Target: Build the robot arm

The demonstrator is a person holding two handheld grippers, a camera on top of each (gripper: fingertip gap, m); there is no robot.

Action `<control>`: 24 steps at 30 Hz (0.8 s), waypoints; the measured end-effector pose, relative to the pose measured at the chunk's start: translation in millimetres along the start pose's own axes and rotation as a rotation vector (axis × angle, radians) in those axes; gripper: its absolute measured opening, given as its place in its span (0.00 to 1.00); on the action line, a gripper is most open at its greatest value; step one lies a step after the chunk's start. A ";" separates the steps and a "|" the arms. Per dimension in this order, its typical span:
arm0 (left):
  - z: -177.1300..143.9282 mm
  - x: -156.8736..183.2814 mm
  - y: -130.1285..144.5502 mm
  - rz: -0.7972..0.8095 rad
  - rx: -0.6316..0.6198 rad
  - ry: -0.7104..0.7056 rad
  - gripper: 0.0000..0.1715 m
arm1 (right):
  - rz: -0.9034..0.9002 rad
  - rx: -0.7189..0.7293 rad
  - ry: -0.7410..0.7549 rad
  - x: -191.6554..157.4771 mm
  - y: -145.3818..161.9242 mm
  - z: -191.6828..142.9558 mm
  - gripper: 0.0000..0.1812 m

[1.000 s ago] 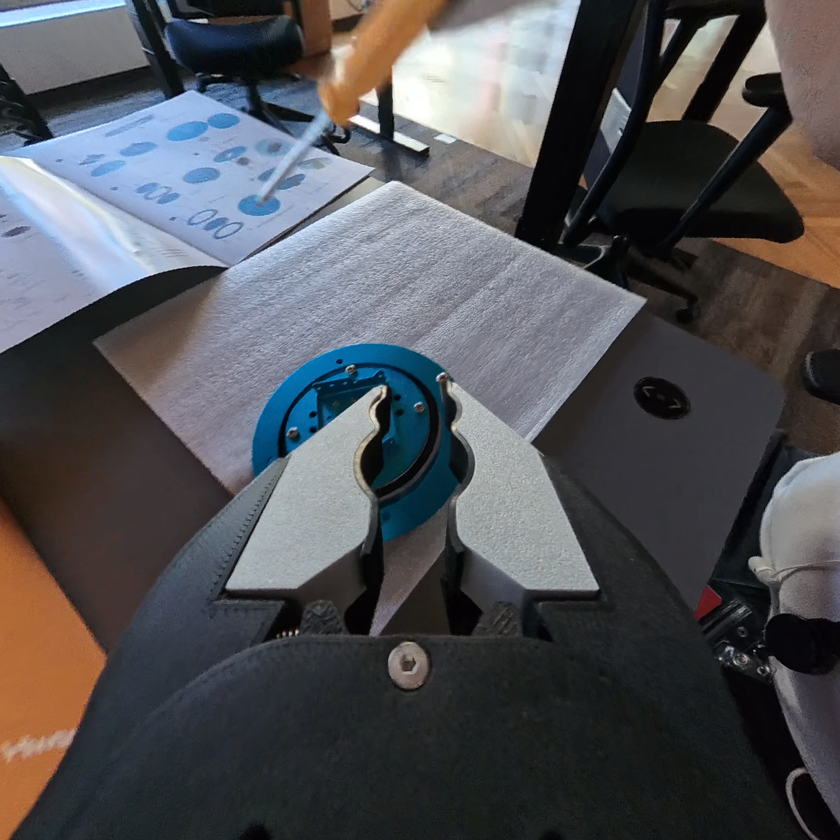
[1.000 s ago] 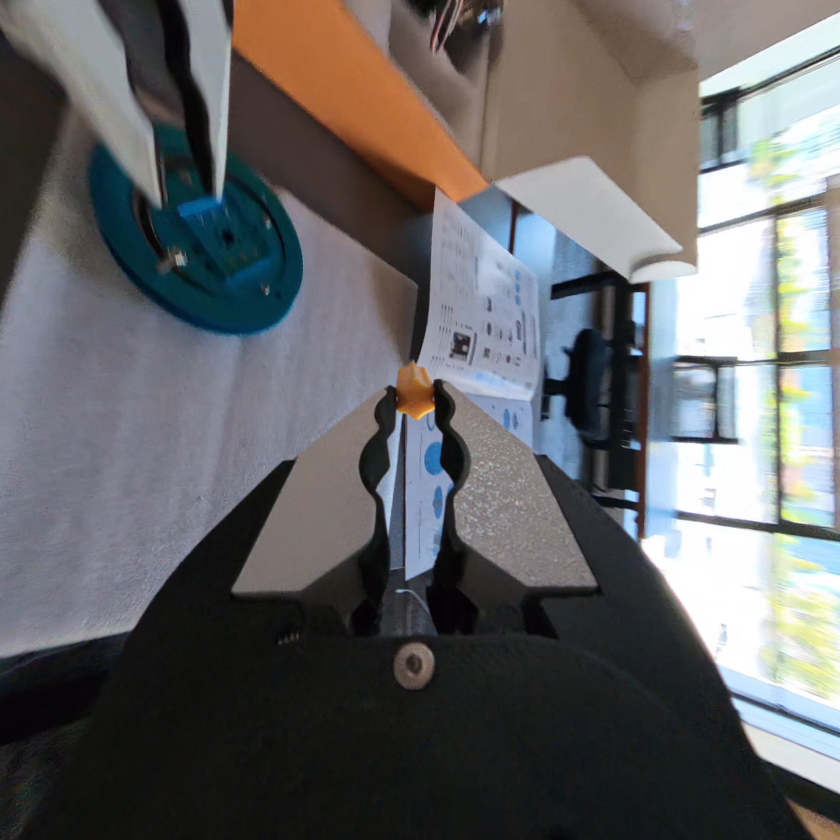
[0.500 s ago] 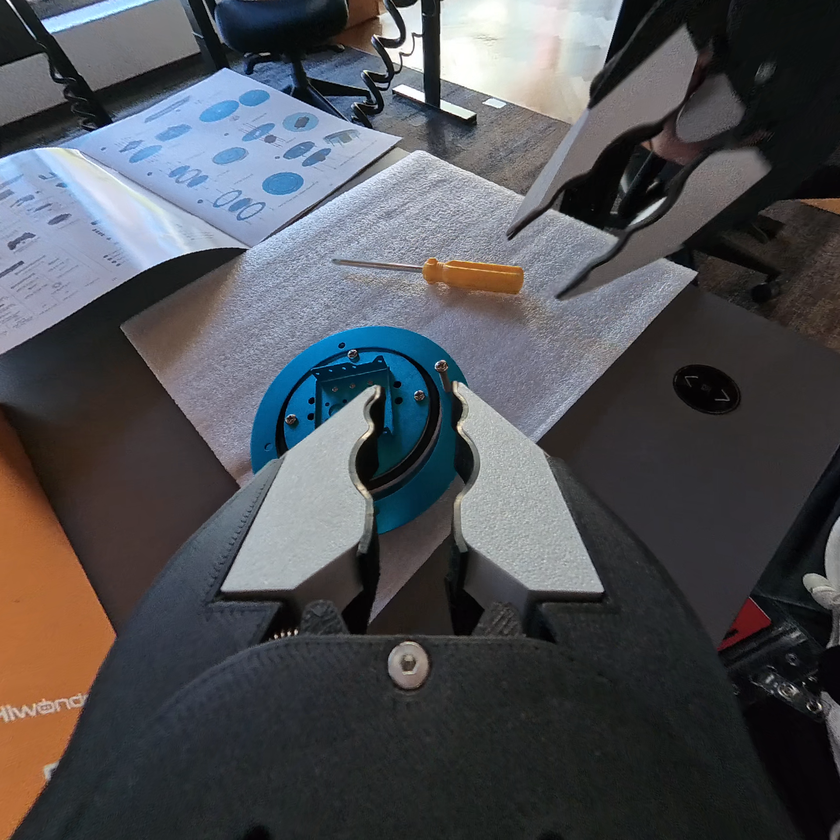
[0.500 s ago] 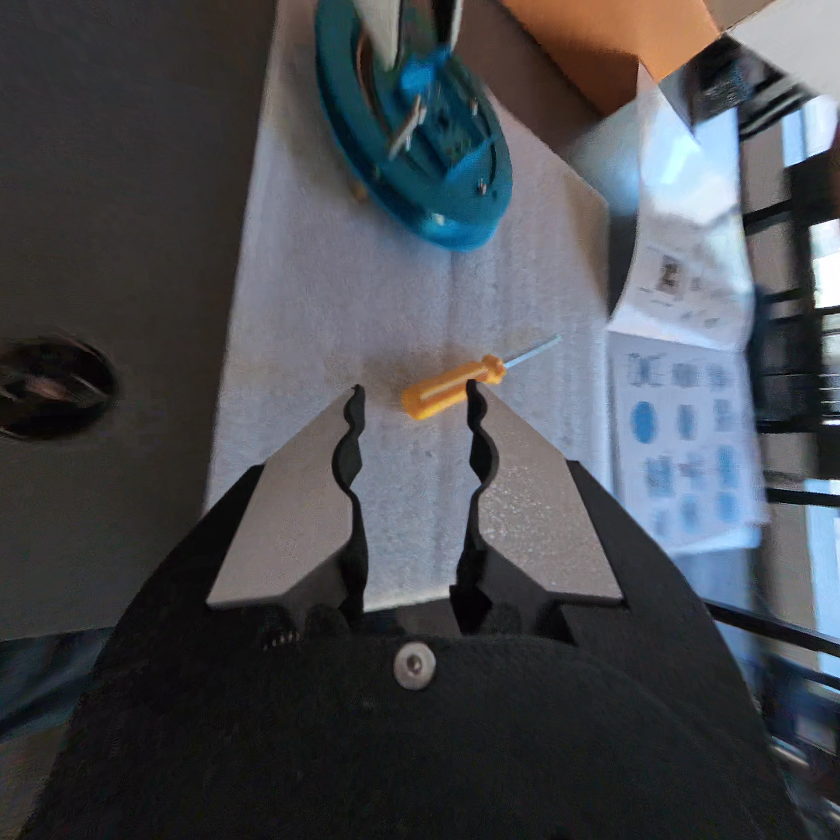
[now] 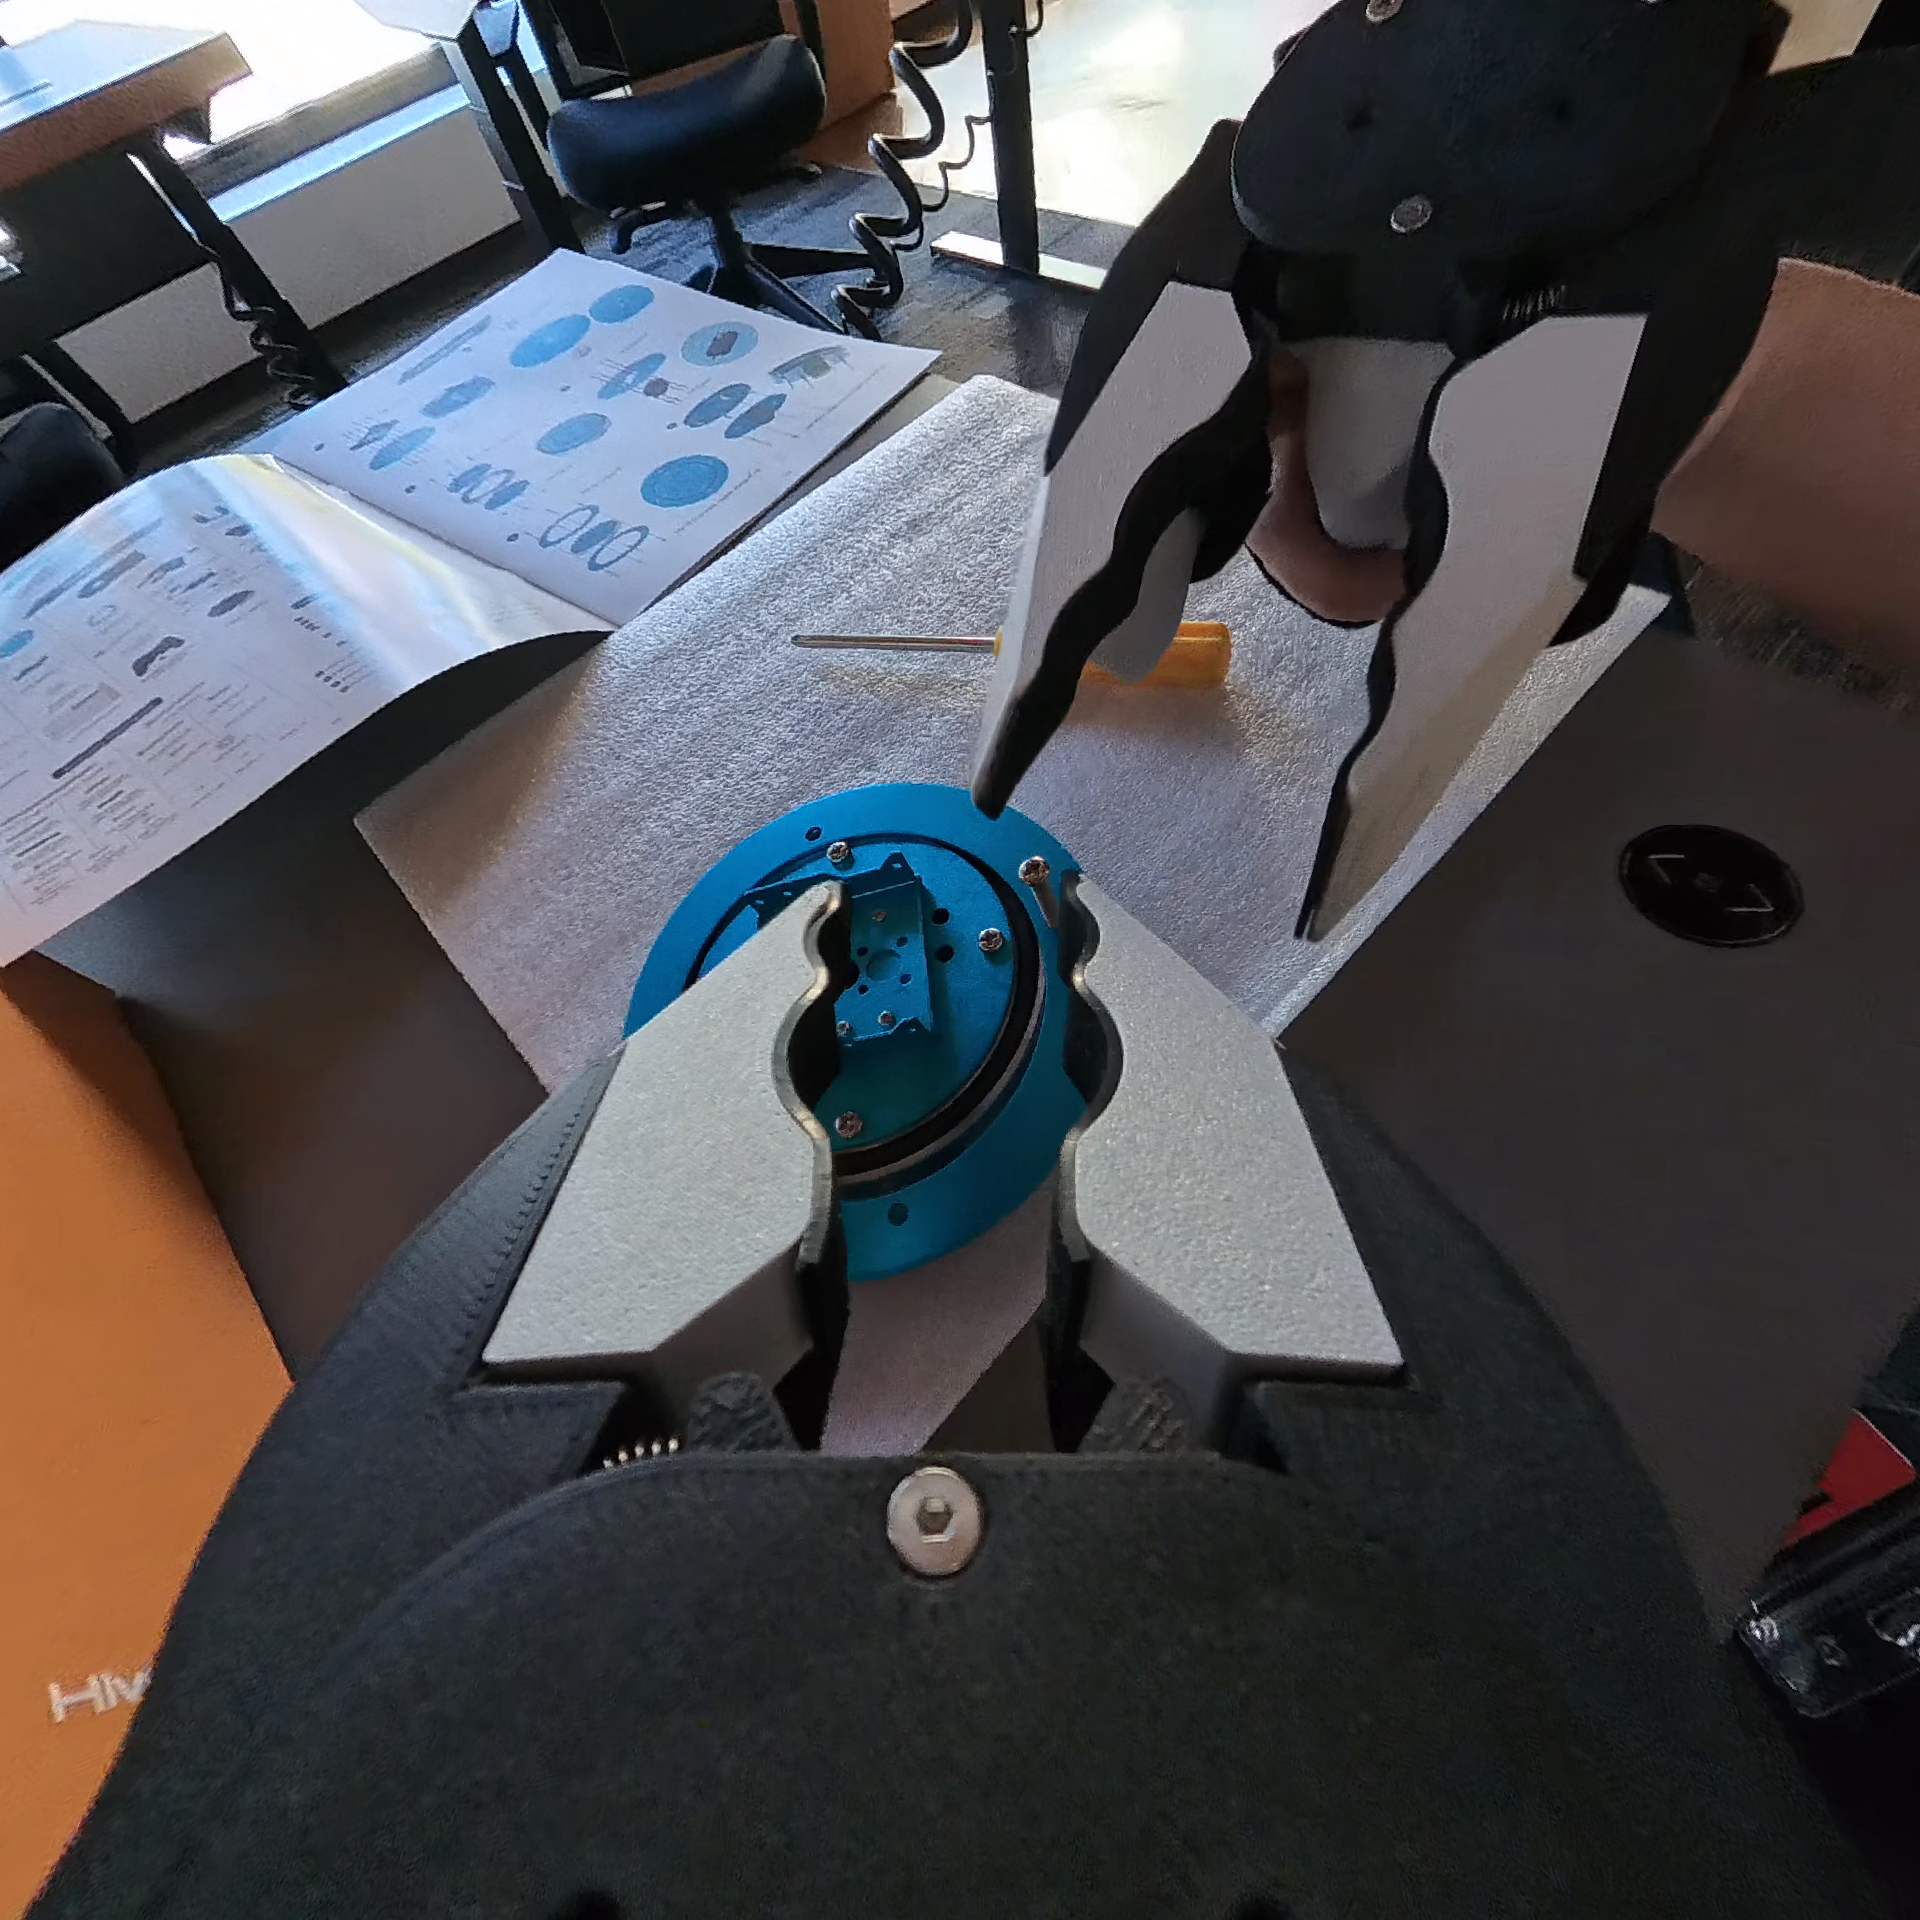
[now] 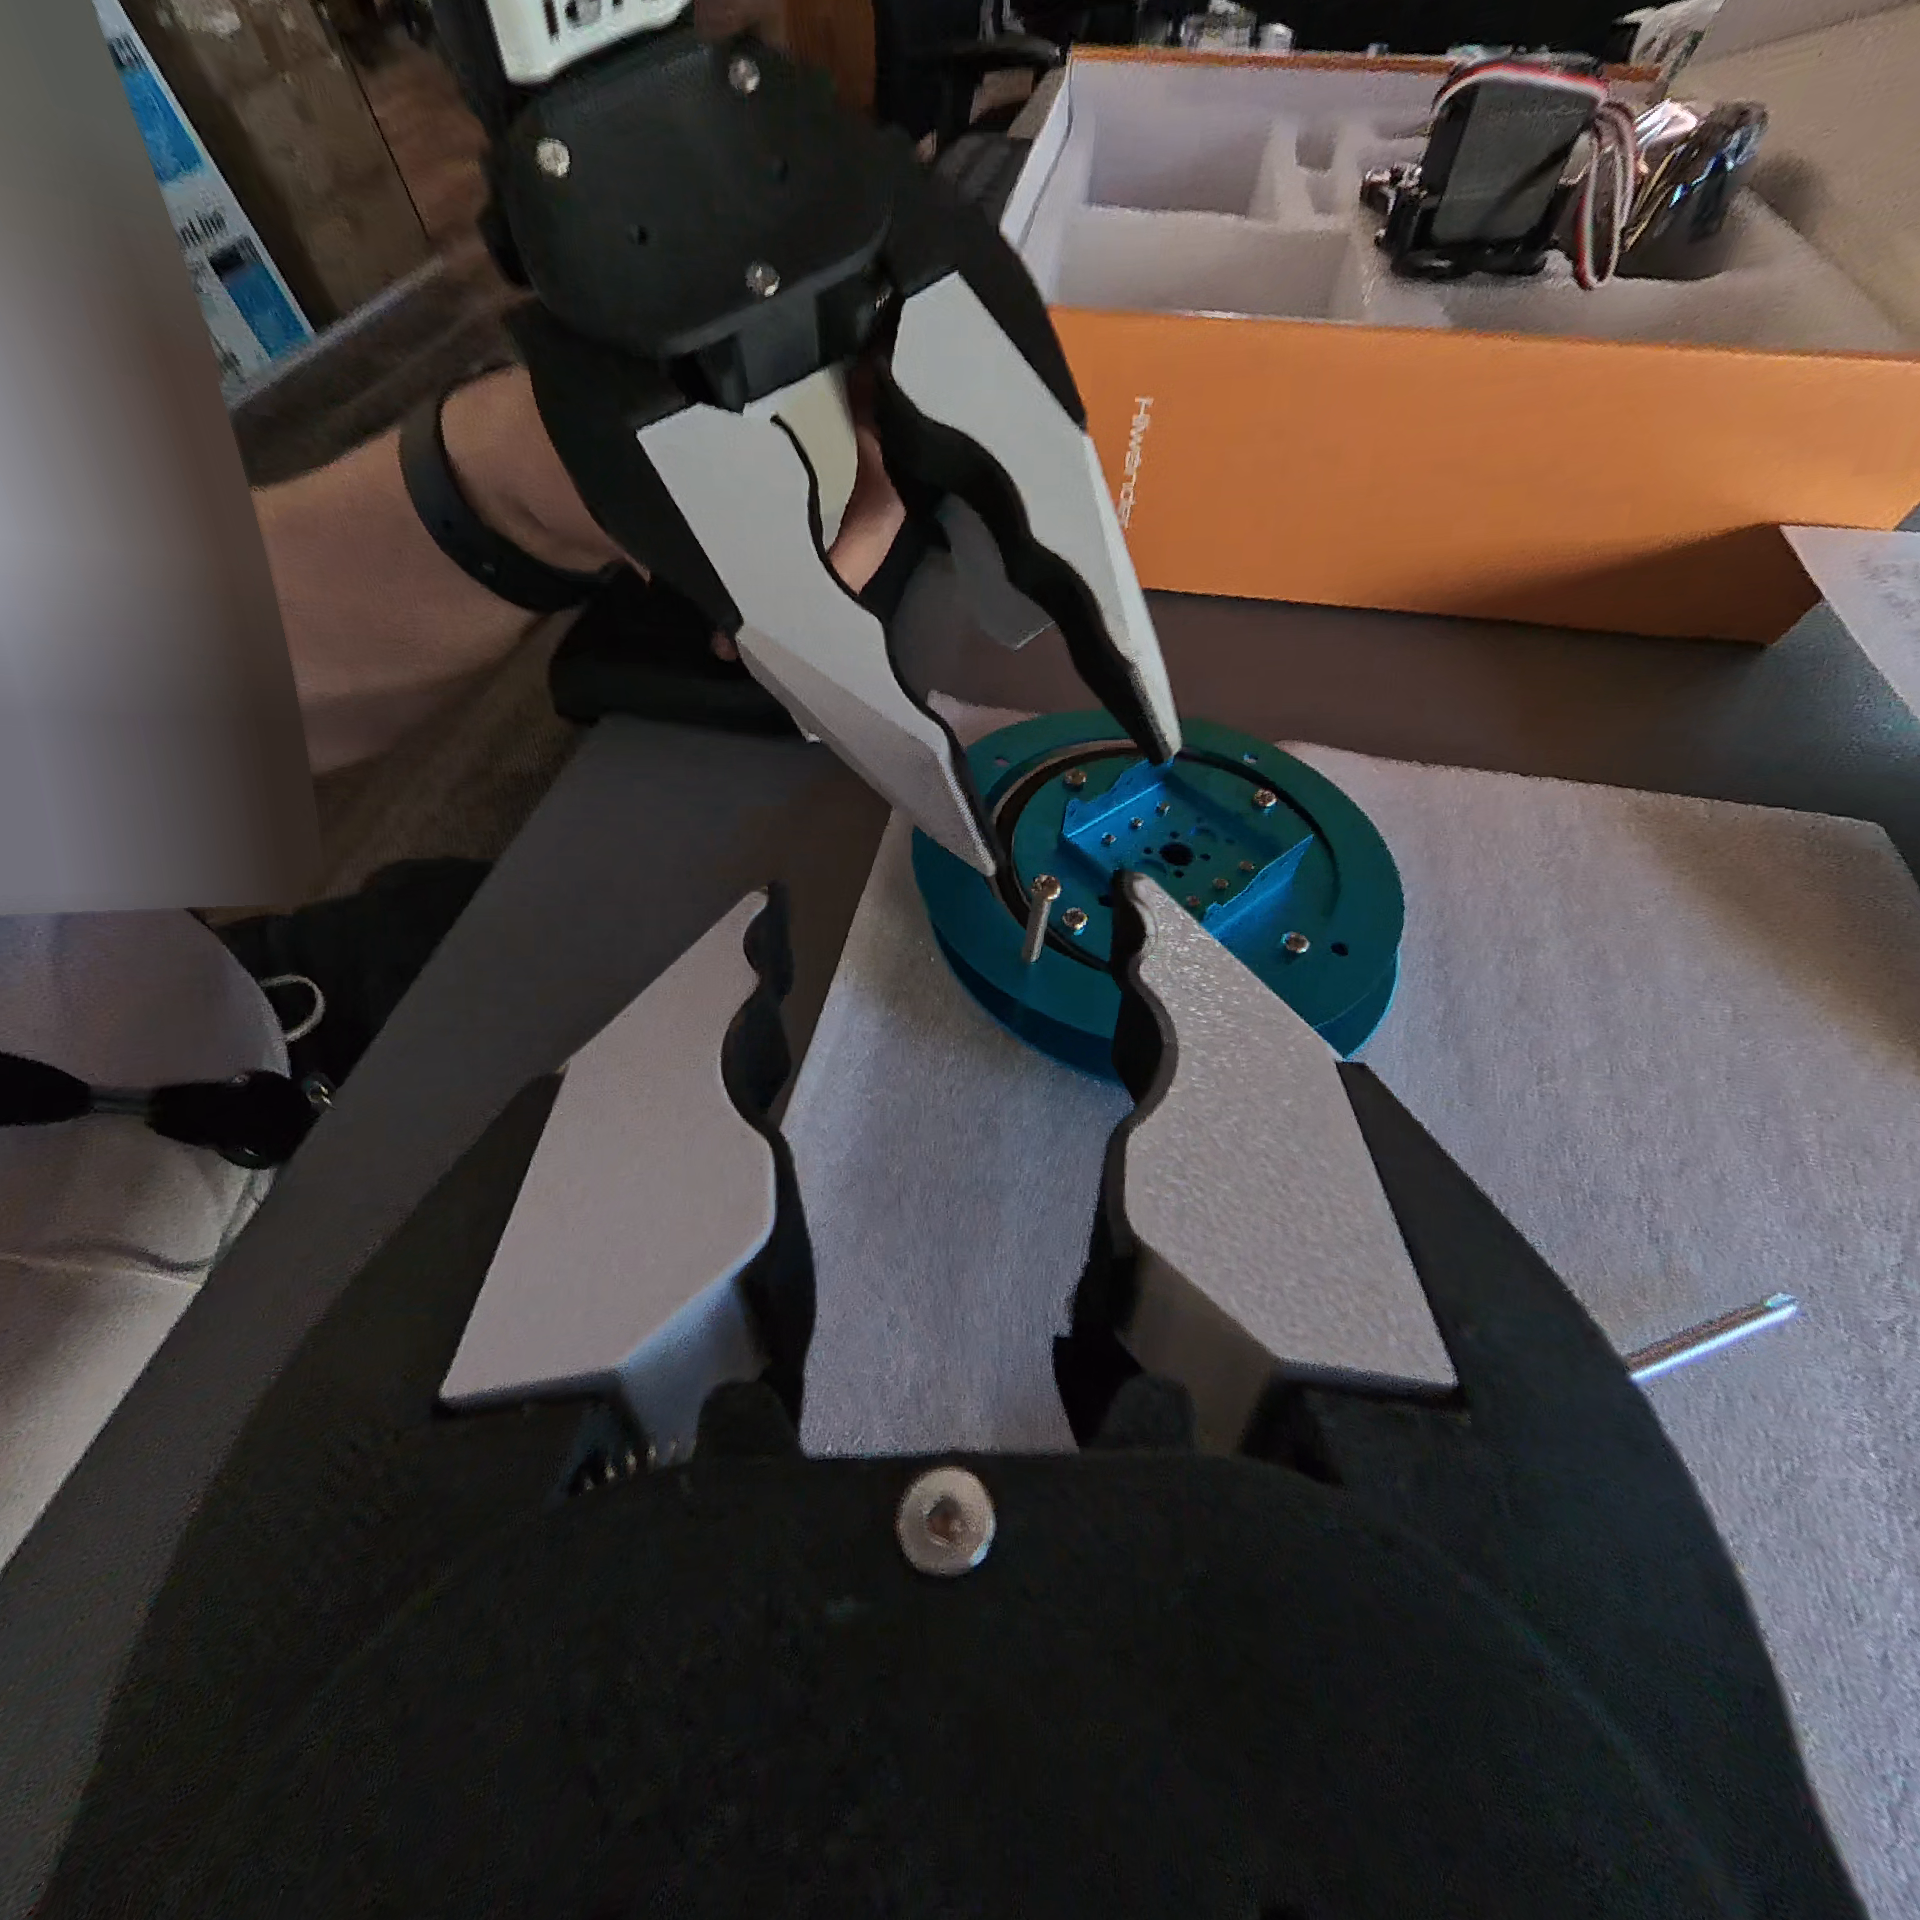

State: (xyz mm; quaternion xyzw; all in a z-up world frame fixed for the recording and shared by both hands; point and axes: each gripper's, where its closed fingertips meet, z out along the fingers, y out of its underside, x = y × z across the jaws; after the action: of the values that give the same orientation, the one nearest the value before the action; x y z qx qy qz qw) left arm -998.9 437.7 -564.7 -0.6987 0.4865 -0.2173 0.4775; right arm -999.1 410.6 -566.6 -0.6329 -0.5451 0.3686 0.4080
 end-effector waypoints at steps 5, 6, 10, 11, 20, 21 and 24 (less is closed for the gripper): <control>3.0 -2.1 0.0 0.011 -0.012 0.003 0.22 | -0.025 -0.012 -0.004 -0.8 2.2 3.6 0.32; 3.1 -2.0 -0.5 0.010 -0.011 0.007 0.22 | -0.023 -0.011 -0.009 -1.0 2.1 3.8 0.32; 5.4 0.9 0.9 0.016 -0.023 0.024 0.22 | -0.033 0.002 -0.010 -1.5 0.1 3.3 0.32; 6.3 1.2 1.9 0.018 -0.029 0.024 0.22 | -0.035 0.004 -0.014 -2.3 -0.3 3.5 0.32; 6.1 -1.5 2.2 0.002 -0.027 0.021 0.22 | -0.037 -0.013 -0.024 -5.0 2.8 7.3 0.30; 6.1 -1.6 2.2 0.000 -0.027 0.021 0.22 | -0.037 -0.014 -0.023 -5.1 3.1 6.8 0.30; 5.7 -3.3 3.2 -0.002 -0.030 0.013 0.21 | -0.030 -0.011 -0.016 -4.3 3.7 3.6 0.28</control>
State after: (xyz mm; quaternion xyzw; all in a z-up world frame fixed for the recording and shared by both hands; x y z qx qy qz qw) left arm -997.5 442.9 -569.5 -0.7048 0.4921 -0.2149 0.4635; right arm -1001.5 406.5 -571.3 -0.6241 -0.5596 0.3645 0.4055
